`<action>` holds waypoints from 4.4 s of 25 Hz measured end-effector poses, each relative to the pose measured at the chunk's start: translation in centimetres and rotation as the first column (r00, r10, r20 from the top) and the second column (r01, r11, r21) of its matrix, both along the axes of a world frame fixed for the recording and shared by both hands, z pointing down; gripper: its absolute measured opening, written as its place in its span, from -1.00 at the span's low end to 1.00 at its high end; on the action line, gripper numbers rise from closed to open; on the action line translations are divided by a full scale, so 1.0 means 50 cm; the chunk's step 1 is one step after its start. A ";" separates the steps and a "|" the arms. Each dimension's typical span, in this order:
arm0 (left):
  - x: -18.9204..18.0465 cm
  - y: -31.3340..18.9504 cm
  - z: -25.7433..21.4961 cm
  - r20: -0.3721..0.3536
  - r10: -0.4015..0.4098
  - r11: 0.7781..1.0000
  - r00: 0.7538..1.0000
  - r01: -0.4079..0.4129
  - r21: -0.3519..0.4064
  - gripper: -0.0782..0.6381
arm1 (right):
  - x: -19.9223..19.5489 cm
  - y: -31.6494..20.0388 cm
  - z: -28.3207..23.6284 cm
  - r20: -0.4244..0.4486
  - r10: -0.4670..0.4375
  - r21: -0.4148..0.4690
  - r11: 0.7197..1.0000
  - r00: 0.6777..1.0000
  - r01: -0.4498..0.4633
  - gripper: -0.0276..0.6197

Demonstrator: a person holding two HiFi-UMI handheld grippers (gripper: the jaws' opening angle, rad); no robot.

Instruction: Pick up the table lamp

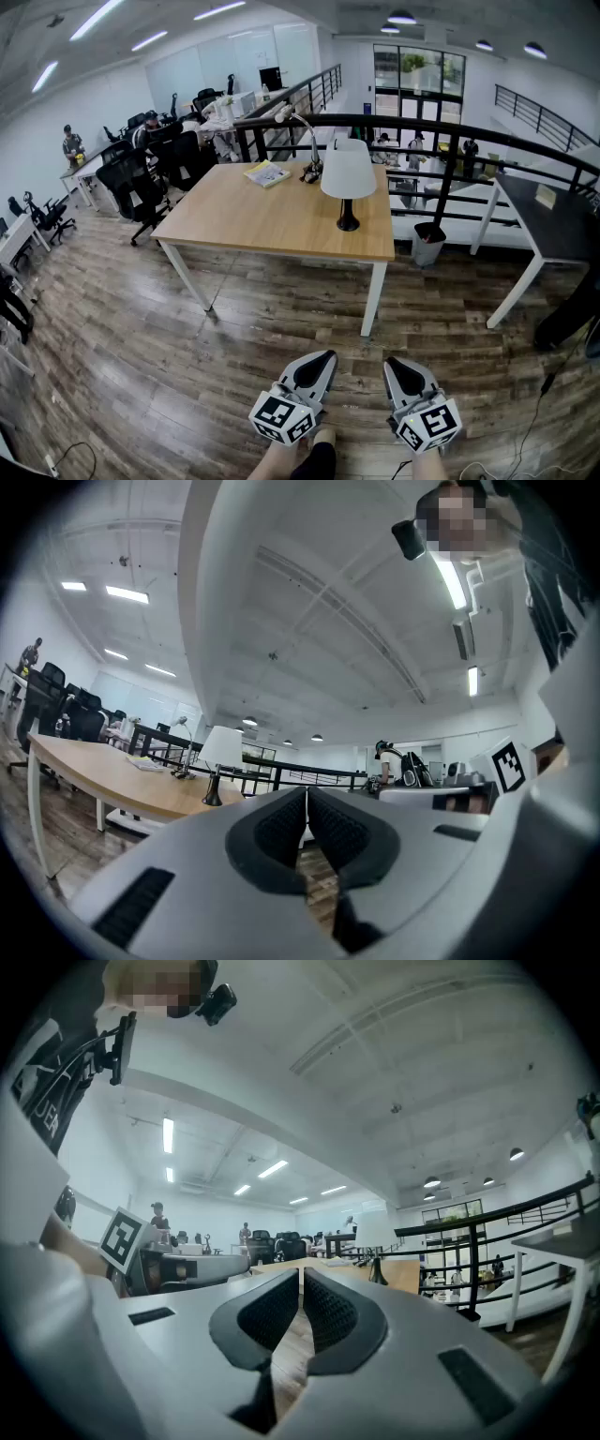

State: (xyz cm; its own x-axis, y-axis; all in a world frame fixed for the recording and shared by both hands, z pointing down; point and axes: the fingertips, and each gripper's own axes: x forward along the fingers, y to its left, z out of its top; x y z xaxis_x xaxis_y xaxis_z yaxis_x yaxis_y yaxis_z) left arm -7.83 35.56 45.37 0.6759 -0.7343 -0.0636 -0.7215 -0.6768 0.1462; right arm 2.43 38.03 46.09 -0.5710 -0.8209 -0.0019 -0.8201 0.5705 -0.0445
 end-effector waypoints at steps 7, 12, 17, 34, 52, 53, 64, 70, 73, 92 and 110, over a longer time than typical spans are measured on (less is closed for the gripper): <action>0.003 -0.143 0.004 -0.020 0.024 1.000 1.000 -0.024 -0.014 -0.75 | -0.029 -0.147 -0.002 0.002 -0.005 -0.004 1.000 1.000 0.005 -0.80; -0.002 -0.251 0.007 -0.021 0.045 0.999 0.999 -0.046 -0.024 -0.75 | -0.041 -0.251 0.004 -0.009 0.008 -0.020 1.000 1.000 -0.008 -0.80; -0.009 -0.344 0.018 -0.046 0.072 0.997 0.996 -0.073 -0.034 -0.74 | -0.037 -0.346 0.017 0.018 0.049 -0.036 0.998 0.999 -0.049 -0.80; 0.018 -0.533 0.036 -0.062 0.122 0.991 0.991 -0.125 -0.043 -0.74 | -0.014 -0.551 0.054 0.039 0.091 -0.052 0.995 0.995 -0.089 -0.80; 0.075 -0.852 0.054 -0.062 0.081 0.993 0.995 -0.086 -0.080 -0.74 | -0.010 -0.878 0.093 0.021 -0.021 -0.102 0.995 1.000 0.023 -0.80; 0.080 -0.864 0.055 -0.065 0.083 0.993 0.994 -0.089 -0.081 -0.74 | -0.008 -0.891 0.096 0.023 -0.023 -0.106 0.994 0.999 0.025 -0.80; 0.121 -0.954 0.079 -0.093 0.084 0.990 0.992 -0.094 -0.107 -0.74 | 0.006 -0.987 0.136 0.030 -0.063 -0.136 0.988 0.998 0.067 -0.80; 0.130 -0.967 0.093 -0.100 0.084 0.987 0.991 -0.097 -0.131 -0.74 | -0.004 -1.000 0.152 0.046 -0.087 -0.150 0.984 0.995 0.093 -0.80; 0.131 -0.982 0.093 -0.117 0.080 0.986 0.990 -0.096 -0.138 -0.74 | -0.003 -1.012 0.158 0.044 -0.089 -0.156 0.983 0.995 0.095 -0.80; 0.122 -1.153 0.101 -0.465 0.158 0.934 0.871 -0.285 -0.216 -0.18 | -0.020 -1.167 0.240 -0.001 -0.040 -0.205 0.978 0.999 0.039 -0.79; 0.129 -1.199 0.016 -0.696 0.363 0.863 0.620 -0.505 0.000 -0.63 | -0.004 -1.262 0.279 -0.018 0.052 -0.255 0.965 0.998 -0.055 -0.75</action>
